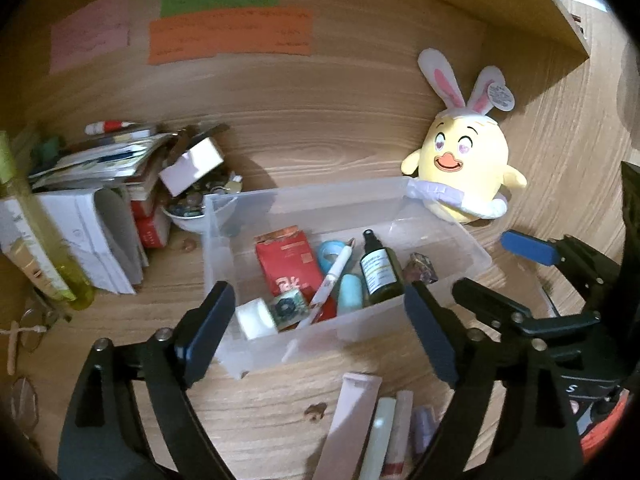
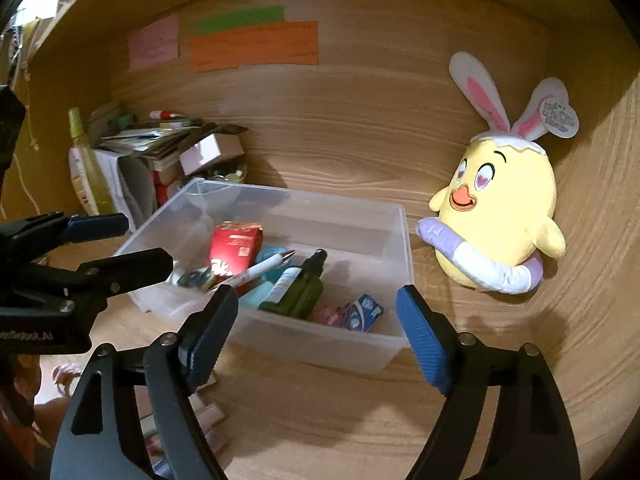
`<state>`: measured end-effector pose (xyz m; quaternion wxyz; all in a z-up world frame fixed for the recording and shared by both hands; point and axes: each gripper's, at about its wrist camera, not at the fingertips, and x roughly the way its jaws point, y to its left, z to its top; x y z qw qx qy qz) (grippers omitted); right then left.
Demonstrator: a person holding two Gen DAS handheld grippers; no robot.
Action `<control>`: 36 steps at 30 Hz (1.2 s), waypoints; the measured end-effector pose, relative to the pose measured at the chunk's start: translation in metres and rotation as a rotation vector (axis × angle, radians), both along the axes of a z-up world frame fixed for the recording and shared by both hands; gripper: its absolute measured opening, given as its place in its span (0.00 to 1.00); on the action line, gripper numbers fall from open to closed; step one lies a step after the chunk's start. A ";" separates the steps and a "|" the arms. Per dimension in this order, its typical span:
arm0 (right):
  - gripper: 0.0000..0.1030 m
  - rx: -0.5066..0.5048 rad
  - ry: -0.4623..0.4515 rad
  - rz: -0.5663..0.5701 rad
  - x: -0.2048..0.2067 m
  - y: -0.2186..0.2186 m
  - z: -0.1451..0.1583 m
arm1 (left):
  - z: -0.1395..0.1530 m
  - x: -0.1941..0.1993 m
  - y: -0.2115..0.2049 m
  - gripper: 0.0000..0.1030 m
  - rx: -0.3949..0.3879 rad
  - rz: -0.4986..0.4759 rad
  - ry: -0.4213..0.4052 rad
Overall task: Organize objects
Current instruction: 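Withdraw both tools and reach toward the pink tube and purple lipstick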
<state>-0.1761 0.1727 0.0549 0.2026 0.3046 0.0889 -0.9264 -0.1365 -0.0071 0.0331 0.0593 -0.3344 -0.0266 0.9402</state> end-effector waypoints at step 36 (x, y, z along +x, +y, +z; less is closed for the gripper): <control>0.70 0.007 -0.240 0.077 0.080 -0.010 -0.075 | -0.089 0.060 -0.004 0.73 -0.095 -0.071 -0.258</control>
